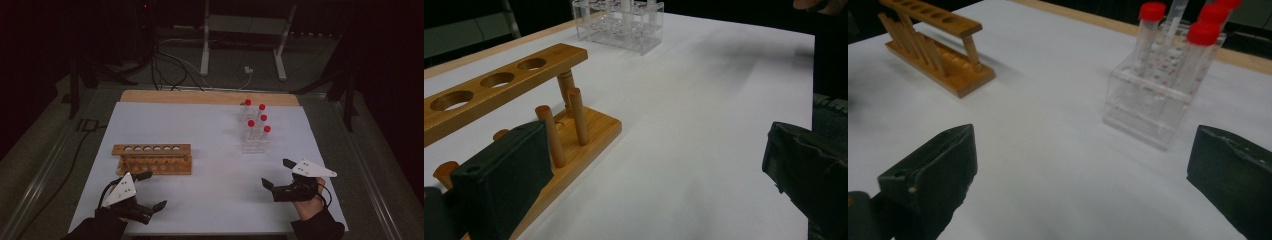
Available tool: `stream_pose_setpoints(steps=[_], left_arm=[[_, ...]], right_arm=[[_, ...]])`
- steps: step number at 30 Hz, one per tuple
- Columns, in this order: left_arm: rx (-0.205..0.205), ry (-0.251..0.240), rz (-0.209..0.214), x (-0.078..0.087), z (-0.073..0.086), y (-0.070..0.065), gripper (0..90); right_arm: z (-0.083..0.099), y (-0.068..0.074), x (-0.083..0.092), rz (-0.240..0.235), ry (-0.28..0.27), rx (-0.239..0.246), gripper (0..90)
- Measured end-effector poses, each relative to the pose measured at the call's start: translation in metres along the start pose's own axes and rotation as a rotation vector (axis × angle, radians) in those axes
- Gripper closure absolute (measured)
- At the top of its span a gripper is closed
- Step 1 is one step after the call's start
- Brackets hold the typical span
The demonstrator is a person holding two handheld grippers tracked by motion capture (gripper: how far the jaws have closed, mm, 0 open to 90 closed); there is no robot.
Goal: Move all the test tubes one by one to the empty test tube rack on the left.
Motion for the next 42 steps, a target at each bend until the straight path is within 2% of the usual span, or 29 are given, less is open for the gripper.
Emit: stream_pose_setpoints(steps=[12,24,29,35,42], left_arm=[[-0.002,0.000,-0.001,0.000,0.000,0.000,0.3],[-0.003,-0.002,0.001,0.001,0.000,0.000,0.3],[-0.003,-0.004,0.004,0.001,0.000,-0.001,0.3],[-0.005,-0.003,0.005,0.001,0.000,-0.001,0.3],[-0.004,-0.002,0.005,0.001,0.000,-0.001,0.3]], right_arm=[[-0.024,-0.009,-0.002,0.012,-0.030,0.008,0.0],[-0.041,-0.012,-0.020,0.013,-0.034,0.029,0.0],[-0.043,-0.014,-0.032,0.025,-0.018,0.036,0.0],[-0.043,-0.024,-0.043,0.042,-0.006,0.001,0.0],[-0.043,-0.037,-0.054,0.076,0.017,-0.016,0.0]])
Point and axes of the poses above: each handheld gripper's, and its own axes: x roughly backward along the jaws, z roughly out of its underside, y roughly to its left, the point moved 2 cm from there along -x, roughly forward along the jaws, and after that the axes turned 2 degrees about x, right-handed, at the moved point
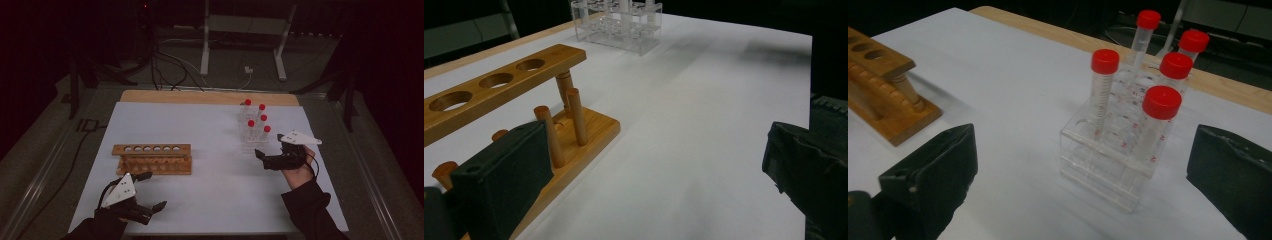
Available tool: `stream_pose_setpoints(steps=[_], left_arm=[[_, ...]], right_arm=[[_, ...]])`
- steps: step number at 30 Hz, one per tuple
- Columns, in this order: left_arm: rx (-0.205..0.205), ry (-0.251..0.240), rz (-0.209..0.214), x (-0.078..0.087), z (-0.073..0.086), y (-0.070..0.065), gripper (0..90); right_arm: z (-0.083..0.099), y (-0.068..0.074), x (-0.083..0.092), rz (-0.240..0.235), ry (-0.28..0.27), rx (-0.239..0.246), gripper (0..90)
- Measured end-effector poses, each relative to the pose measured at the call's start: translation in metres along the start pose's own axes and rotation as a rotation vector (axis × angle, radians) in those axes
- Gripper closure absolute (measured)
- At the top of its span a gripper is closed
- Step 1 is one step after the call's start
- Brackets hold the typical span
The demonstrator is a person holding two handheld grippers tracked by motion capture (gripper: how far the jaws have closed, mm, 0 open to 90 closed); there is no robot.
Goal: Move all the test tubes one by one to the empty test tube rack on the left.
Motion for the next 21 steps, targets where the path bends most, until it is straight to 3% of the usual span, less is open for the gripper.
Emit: stream_pose_setpoints(steps=[8,15,21], left_arm=[[0.001,0.000,0.002,0.000,0.000,0.000,0.3],[0.001,0.000,0.003,0.000,0.000,0.000,0.3],[0.003,0.002,0.005,0.000,0.001,0.000,0.3]], right_arm=[[0.002,-0.012,-0.014,0.048,0.039,-0.010,0.0],[0.004,-0.019,-0.025,0.081,0.077,-0.030,7.8],[0.005,-0.024,-0.034,0.114,0.115,-0.053,19.6]])
Point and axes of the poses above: each handheld gripper's, and its own axes: x roughly backward along the jaws, z roughly out of its underside, y roughly to its left, the point moved 2 cm from there along -x, roughly forward along the jaws, and after that the axes turned 2 degrees about x, right-handed, at the moved point
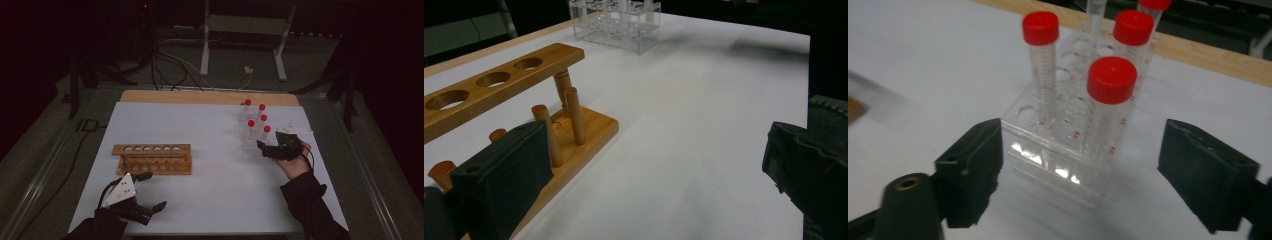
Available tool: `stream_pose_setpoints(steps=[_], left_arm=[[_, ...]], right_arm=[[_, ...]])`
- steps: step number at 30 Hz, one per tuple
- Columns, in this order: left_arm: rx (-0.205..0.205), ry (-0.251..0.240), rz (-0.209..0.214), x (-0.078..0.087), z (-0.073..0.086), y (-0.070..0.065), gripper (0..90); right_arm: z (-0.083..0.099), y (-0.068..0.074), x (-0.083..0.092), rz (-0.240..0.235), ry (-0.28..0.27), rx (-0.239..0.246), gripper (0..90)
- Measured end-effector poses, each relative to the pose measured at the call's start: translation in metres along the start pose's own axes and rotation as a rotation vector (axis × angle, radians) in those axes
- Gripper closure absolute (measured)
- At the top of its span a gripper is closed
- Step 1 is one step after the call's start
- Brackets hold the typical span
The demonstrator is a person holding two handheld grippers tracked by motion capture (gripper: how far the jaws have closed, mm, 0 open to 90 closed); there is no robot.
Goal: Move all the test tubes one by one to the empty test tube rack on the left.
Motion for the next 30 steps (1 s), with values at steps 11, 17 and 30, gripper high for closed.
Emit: stream_pose_setpoints(steps=[11,17,30], left_arm=[[0.002,0.001,0.003,0.000,0.001,0.000,0.3],[0.002,0.000,0.003,0.000,0.001,0.000,0.3],[0.003,0.003,0.003,0.000,0.001,0.001,0.3]], right_arm=[[-0.002,-0.005,-0.012,0.018,0.034,-0.020,46.0],[-0.002,-0.006,-0.018,0.012,0.043,-0.018,56.2],[-0.003,-0.007,-0.024,0.029,0.061,-0.019,74.5]])
Point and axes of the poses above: each handheld gripper's, and its own axes: x roughly backward along the jaws, z roughly out of its underside, y roughly to its left, the point moved 2 cm from there along -x, roughly forward along the jaws, and after that the axes turned 2 degrees about x, right-handed, at the moved point
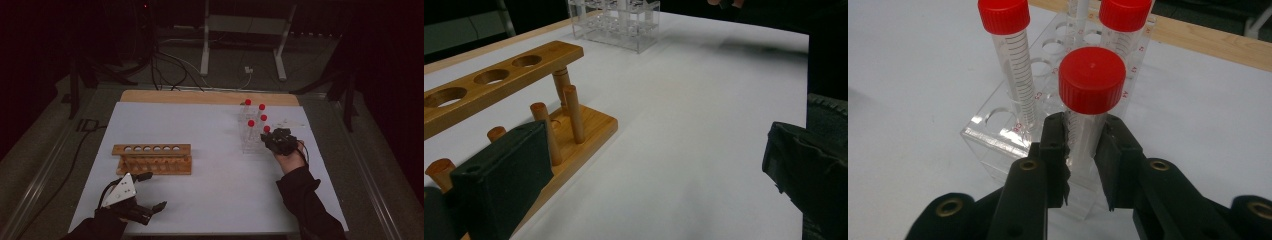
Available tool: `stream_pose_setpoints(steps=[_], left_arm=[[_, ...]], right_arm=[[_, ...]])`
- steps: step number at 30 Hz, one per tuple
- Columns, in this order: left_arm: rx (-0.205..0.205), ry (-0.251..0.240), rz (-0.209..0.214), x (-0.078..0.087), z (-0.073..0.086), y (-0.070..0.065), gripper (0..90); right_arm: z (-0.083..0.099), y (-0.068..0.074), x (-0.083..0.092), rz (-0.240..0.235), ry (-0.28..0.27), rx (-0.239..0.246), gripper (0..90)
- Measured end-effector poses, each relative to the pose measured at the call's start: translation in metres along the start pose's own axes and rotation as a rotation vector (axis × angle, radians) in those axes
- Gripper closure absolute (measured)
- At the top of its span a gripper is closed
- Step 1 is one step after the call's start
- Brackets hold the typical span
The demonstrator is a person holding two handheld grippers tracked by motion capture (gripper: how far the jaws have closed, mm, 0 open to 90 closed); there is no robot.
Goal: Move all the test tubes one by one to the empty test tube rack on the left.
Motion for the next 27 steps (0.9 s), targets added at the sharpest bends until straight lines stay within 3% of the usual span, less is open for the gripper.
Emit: stream_pose_setpoints(steps=[5,17,27], left_arm=[[0.010,0.016,-0.021,0.000,0.000,0.001,0.3],[0.003,0.031,-0.009,-0.001,-0.001,-0.002,0.3],[0.010,0.038,0.018,-0.003,0.000,-0.003,0.3]], right_arm=[[0.000,0.001,0.001,0.007,-0.001,0.007,74.8],[-0.008,0.001,0.012,0.013,-0.038,0.007,74.9],[-0.018,0.002,0.033,0.025,-0.096,0.027,74.9]])
Point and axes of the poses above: each handheld gripper's, and its own axes: x roughly backward along the jaws, z roughly out of its underside, y roughly to its left, the point moved 2 cm from there along -x, roughly forward along the jaws, and after that the axes turned 2 degrees about x, right-handed, at the moved point
